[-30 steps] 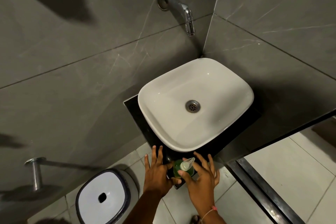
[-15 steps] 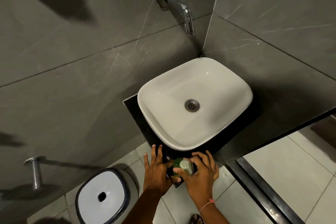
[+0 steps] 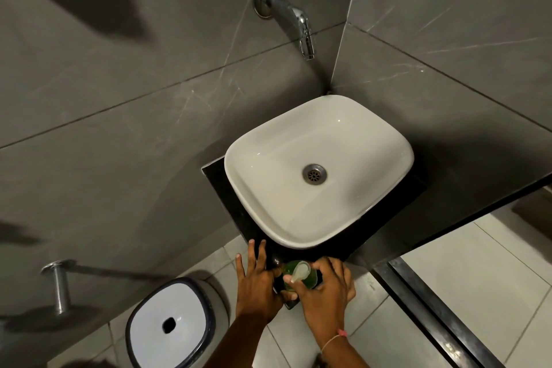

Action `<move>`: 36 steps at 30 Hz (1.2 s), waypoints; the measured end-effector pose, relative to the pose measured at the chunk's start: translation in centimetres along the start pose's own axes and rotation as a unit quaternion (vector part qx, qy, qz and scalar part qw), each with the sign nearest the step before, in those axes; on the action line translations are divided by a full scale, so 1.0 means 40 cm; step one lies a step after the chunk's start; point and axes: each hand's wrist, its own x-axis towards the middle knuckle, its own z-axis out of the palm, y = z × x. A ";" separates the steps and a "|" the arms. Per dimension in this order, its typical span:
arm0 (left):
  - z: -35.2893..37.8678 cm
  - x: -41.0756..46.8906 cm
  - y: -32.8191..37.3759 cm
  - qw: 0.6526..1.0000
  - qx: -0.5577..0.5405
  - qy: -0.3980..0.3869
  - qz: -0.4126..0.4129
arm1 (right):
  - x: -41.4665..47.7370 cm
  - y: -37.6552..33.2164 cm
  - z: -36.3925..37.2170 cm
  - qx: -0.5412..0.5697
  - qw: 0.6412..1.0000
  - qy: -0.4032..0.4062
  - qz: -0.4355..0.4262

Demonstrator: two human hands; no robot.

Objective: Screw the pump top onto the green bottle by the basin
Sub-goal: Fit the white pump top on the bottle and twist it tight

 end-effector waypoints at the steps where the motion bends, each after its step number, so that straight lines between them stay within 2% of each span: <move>1: -0.001 0.000 0.000 1.000 0.001 -0.002 0.000 | -0.005 -0.002 0.005 0.005 1.000 0.006 0.011; 3: -0.002 0.000 0.001 1.000 -0.002 -0.005 0.004 | -0.012 0.001 0.006 0.014 1.000 0.009 0.017; 8: -0.006 0.001 0.001 1.000 -0.002 -0.006 0.008 | -0.005 0.014 -0.013 0.005 0.999 -0.023 -0.029; 17: -0.009 0.000 0.007 1.000 0.018 -0.002 0.007 | -0.023 -0.015 0.004 0.024 0.999 0.017 0.034; 22: 0.000 -0.001 0.005 1.000 0.017 0.006 0.006 | -0.037 -0.012 -0.044 0.009 0.998 -0.047 0.026; 27: -0.008 -0.001 0.007 1.000 0.007 -0.002 0.007 | -0.066 -0.034 -0.072 0.144 0.987 0.035 0.055; 32: -0.014 -0.005 0.008 1.000 0.001 -0.005 0.007 | -0.057 -0.084 -0.047 0.200 0.973 0.055 0.102; 36: -0.011 -0.007 0.007 1.000 0.000 -0.004 0.004 | -0.046 -0.082 -0.050 0.237 0.964 0.052 0.108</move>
